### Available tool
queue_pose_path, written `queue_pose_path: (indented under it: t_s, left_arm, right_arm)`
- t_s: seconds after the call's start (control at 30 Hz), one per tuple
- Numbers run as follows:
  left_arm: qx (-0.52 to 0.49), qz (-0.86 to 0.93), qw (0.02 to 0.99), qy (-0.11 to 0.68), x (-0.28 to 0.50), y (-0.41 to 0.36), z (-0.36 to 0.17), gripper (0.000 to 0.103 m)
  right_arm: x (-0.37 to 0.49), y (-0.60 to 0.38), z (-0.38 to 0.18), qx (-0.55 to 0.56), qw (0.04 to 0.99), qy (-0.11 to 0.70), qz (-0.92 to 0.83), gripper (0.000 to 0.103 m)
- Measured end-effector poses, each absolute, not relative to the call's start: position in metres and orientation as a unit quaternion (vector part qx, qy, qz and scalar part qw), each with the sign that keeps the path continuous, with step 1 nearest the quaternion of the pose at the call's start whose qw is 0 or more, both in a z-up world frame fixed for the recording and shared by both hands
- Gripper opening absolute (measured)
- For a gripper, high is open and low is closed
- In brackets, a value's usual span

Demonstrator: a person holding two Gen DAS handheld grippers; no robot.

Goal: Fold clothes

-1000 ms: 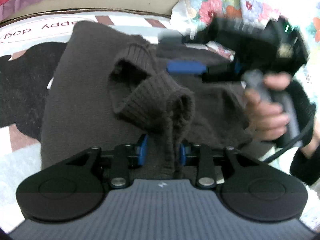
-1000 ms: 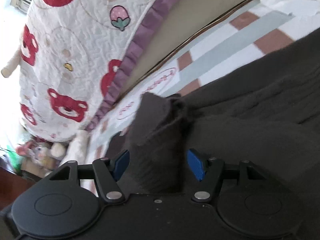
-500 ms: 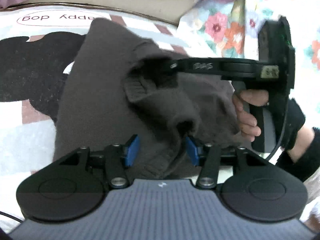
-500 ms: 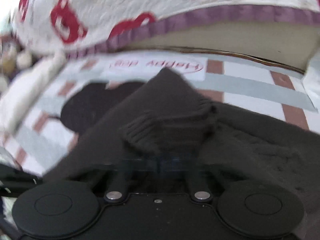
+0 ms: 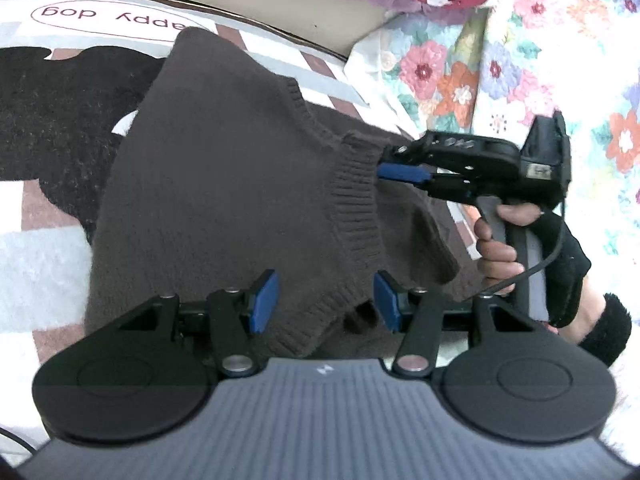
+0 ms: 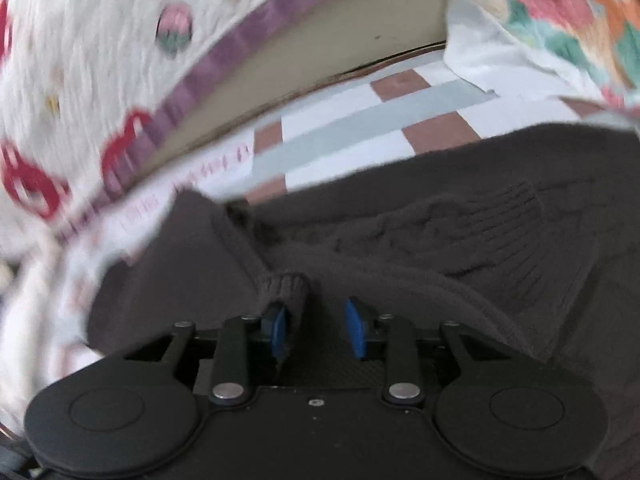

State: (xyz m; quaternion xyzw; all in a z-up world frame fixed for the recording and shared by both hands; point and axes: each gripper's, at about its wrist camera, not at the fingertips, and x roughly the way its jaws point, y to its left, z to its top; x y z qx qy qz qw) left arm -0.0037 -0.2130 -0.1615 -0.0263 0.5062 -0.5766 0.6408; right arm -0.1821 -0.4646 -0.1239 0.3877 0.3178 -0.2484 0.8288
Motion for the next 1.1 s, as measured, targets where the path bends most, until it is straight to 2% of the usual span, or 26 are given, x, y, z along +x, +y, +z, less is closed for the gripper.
queue_pose_path:
  t_s: [0.17, 0.27, 0.47, 0.63, 0.83, 1.0, 1.1]
  left_arm:
    - [-0.031, -0.566, 0.646, 0.511, -0.002, -0.212, -0.164, 0.052]
    - [-0.033, -0.549, 0.653, 0.521, 0.000, -0.213, -0.168, 0.052]
    - [-0.035, -0.534, 0.656, 0.532, 0.001, -0.216, -0.174, 0.052]
    - [-0.014, -0.537, 0.651, 0.537, -0.004, -0.236, -0.168, 0.050]
    - [0.076, -0.527, 0.654, 0.537, -0.012, -0.281, -0.170, 0.051]
    - [0.077, -0.521, 0.654, 0.544, -0.013, -0.293, -0.174, 0.052]
    - [0.079, -0.507, 0.663, 0.545, -0.015, -0.296, -0.174, 0.052]
  right_arm:
    - [-0.177, -0.470, -0.134, 0.454, 0.815, 0.286, -0.218, 0.048]
    - [-0.173, -0.463, -0.137, 0.442, 0.818, 0.286, -0.230, 0.049]
    - [-0.168, -0.455, -0.123, 0.341, 0.849, 0.306, -0.264, 0.048]
    - [-0.177, -0.462, -0.124, 0.339, 0.849, 0.297, -0.276, 0.048]
    - [-0.196, -0.480, -0.138, 0.386, 0.830, 0.283, -0.287, 0.048]
    - [-0.219, -0.481, -0.122, 0.321, 0.845, 0.280, -0.324, 0.048]
    - [-0.252, -0.492, -0.114, 0.325, 0.838, 0.260, -0.354, 0.048]
